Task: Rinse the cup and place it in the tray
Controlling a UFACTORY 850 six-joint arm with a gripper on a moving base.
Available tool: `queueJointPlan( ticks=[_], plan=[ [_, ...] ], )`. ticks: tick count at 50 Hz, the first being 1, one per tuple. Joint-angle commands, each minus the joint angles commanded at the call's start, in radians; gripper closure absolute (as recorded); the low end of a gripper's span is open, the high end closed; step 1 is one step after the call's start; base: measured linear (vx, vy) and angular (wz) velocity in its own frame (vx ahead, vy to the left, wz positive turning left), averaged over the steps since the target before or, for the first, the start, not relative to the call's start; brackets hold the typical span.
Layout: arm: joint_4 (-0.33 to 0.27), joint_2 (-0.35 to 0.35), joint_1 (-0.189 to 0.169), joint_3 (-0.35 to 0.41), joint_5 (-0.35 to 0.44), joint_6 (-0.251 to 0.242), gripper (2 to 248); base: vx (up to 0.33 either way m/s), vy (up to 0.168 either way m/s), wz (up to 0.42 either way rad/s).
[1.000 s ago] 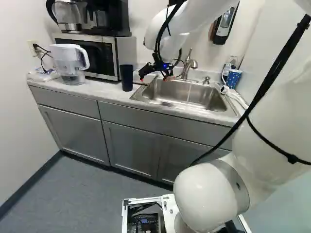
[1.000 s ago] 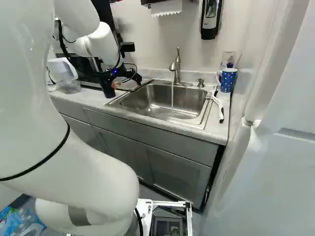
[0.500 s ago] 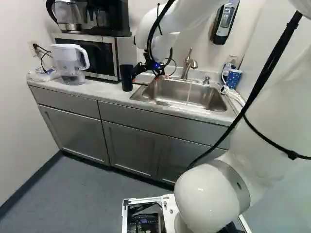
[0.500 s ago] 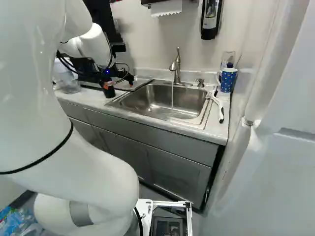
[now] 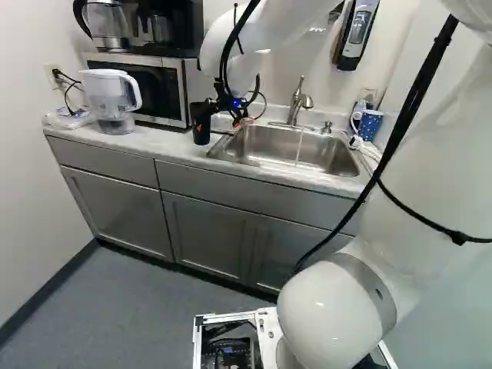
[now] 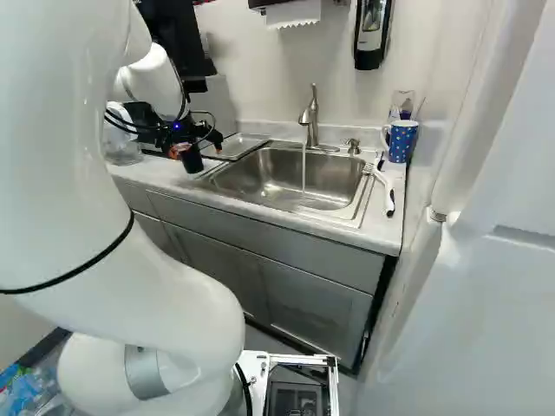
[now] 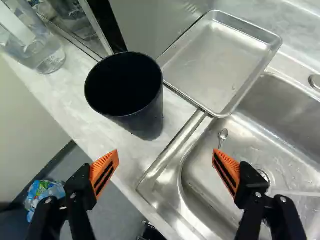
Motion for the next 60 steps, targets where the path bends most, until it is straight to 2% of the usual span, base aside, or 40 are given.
queueJointPlan(
  ticks=[28,44,60],
  plan=[
    [0.000,0.012,0.013,0.011,0.014,0.000,3,0.000,0.000,0.000],
    [0.000,0.077,0.036,0.074,0.094,0.000,3,0.000,0.000,0.000],
    [0.000,0.069,0.037,0.079,0.190,0.000,3,0.000,0.000,0.000]
  ],
)
